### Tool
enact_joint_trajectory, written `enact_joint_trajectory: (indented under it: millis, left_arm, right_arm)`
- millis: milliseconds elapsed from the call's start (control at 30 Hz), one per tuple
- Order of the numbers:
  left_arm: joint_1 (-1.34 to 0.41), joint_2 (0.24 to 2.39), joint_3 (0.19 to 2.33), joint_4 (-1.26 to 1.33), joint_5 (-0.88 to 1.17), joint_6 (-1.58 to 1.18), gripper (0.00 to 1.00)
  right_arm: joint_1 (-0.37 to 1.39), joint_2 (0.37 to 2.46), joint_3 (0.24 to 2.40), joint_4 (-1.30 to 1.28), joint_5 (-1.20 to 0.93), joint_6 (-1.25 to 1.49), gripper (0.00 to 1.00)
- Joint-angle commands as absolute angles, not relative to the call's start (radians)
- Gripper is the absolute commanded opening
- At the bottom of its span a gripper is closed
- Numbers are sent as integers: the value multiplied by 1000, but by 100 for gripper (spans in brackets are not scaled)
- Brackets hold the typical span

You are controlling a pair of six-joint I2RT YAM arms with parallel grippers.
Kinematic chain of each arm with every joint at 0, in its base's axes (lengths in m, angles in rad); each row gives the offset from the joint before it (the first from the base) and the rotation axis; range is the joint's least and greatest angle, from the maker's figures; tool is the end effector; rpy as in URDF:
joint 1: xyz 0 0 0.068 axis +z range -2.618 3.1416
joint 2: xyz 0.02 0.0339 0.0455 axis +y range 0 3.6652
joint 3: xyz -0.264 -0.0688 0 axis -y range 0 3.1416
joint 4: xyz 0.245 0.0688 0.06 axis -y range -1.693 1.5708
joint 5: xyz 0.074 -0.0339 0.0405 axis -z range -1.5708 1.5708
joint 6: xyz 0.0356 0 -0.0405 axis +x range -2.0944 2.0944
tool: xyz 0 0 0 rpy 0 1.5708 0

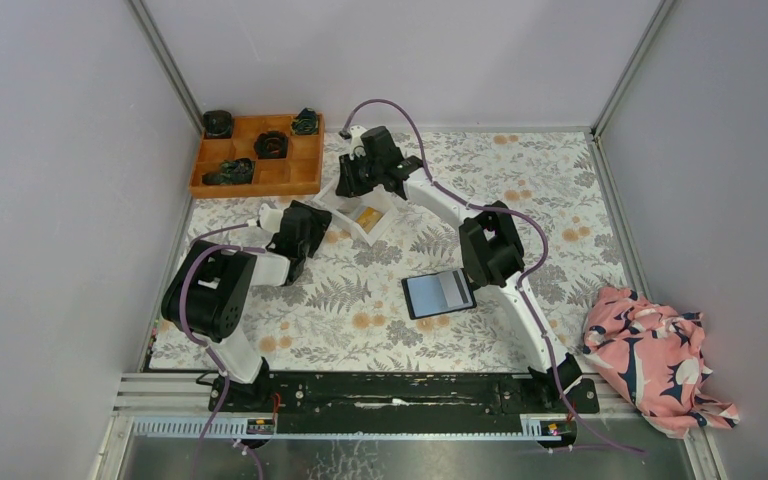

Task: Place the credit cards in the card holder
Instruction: Pick up the credit card from the storage box.

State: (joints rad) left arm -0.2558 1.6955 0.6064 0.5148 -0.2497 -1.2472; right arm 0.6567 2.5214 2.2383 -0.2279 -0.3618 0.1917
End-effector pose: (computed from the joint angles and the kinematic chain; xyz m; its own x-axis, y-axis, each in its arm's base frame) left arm 0.3027 -0.0701 0.1272 -0.2093 -0.8949 -0.3942 -0.4842 0.4451 -0.7533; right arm 0.4520 0.3643 0.2036 -0.5356 -0.1879 -0.8233 -0.7268 0.5990 0.3361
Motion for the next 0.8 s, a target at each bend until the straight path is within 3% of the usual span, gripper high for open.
enact_joint_trajectory:
  millis: [0, 567, 767]
  left_arm:
    - [-252, 1719, 606, 445, -234, -1227, 80]
    - [-252, 1692, 594, 434, -237, -1230, 80]
    - [-254, 1670, 582, 427, -246, -1215, 80]
  right_arm:
    - [679, 2435, 2230, -247, -412, 212, 28]
    - [681, 2364, 2174, -237, -351, 188, 17]
    - [683, 2330, 2134, -243, -261, 139, 8]
